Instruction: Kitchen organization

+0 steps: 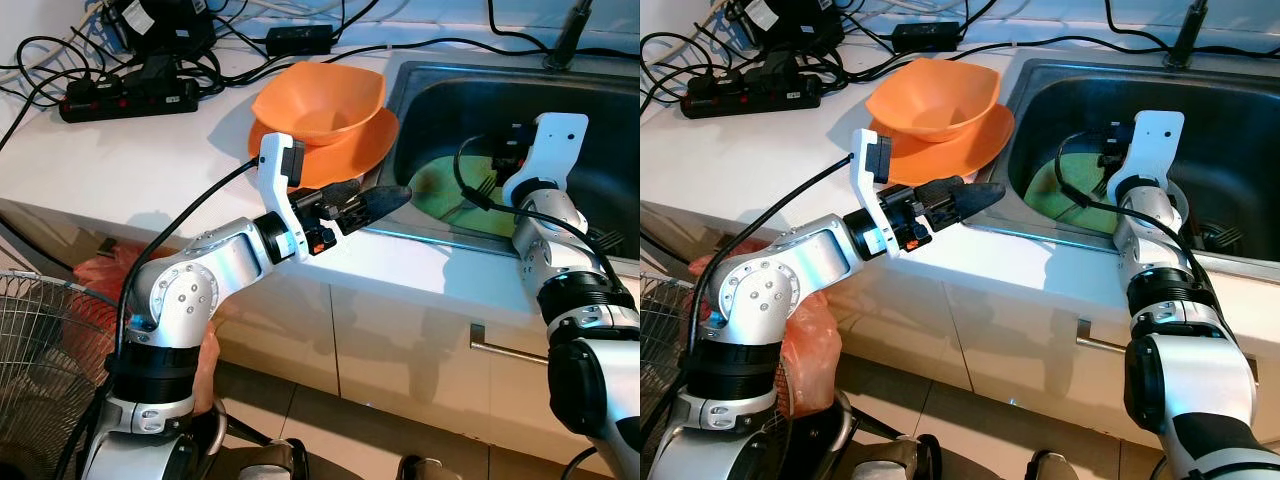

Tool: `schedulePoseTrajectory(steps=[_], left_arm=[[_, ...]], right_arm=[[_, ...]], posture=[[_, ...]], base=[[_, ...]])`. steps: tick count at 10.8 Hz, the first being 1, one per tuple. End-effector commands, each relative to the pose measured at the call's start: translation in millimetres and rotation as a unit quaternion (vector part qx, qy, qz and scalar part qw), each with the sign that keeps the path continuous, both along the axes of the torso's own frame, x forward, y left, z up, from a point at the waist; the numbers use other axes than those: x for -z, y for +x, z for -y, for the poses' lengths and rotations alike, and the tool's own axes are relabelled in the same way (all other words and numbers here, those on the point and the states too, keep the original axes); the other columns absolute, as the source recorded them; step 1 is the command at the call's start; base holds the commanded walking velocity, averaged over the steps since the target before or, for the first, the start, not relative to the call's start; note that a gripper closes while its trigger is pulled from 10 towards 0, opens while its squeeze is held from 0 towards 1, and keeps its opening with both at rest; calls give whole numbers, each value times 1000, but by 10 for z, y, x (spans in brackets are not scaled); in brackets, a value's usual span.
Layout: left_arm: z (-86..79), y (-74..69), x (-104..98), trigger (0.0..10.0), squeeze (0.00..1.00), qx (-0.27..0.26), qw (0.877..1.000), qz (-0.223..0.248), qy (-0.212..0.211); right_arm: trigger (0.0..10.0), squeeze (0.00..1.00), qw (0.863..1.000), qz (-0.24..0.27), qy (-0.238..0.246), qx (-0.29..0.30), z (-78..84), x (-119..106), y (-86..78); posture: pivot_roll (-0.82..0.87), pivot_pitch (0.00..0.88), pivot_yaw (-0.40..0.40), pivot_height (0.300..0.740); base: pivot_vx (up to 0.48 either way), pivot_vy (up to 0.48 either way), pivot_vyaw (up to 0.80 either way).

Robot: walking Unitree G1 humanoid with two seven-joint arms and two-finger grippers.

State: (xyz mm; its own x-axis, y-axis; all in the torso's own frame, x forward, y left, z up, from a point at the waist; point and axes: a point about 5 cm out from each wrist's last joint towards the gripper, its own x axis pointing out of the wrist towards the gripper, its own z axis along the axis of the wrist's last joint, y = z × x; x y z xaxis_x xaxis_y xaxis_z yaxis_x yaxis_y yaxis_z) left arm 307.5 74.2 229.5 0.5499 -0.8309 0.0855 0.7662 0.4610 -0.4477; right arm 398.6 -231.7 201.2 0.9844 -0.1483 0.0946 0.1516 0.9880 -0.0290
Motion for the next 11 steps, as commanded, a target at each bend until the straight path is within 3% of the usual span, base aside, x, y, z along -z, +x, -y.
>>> schedulePoseTrajectory(steps=[1,2,4,6,7,8,9,10,11], left_arm=[[-11,2,-10,10000,816,-5,1000,12,13],[-43,61,-48,10000,988,-36,999,26,10],[-124,195,-103,10000,1000,-96,994,43,-2],[-249,330,-145,10000,1000,-168,984,48,-20],[-339,413,-141,10000,1000,-215,975,47,-26],[-533,551,-86,10000,1000,-300,953,42,-12],[-634,599,-47,10000,1000,-335,941,39,1],[-740,649,2,10000,0,-368,929,34,12],[-849,711,55,10000,0,-399,916,23,24]], right_arm=[[10000,1000,1000,-14,11,-6,-42,75,1],[10000,1000,999,4,21,-40,-169,9,22],[10000,1000,992,36,52,-111,-422,-79,9],[10000,1000,981,56,76,-167,-666,-74,-113],[10000,1000,976,70,95,-184,-755,-107,-195],[10000,1000,968,81,115,-205,-883,-149,-336],[10000,1000,967,72,115,-214,-933,-138,-377],[10000,957,962,65,115,-237,-1003,-146,-452],[10000,0,953,68,123,-268,-1092,-186,-545]], posture=[[68,133,121,740],[57,122,108,740],[34,103,78,740],[13,92,62,740],[8,90,59,740],[-16,85,50,740],[-22,85,48,740],[-34,85,45,740],[-46,92,47,740]], base=[[0,0,0],[0,0,0],[0,0,0],[0,0,0],[0,0,0],[0,0,0],[0,0,0],[0,0,0],[0,0,0]])
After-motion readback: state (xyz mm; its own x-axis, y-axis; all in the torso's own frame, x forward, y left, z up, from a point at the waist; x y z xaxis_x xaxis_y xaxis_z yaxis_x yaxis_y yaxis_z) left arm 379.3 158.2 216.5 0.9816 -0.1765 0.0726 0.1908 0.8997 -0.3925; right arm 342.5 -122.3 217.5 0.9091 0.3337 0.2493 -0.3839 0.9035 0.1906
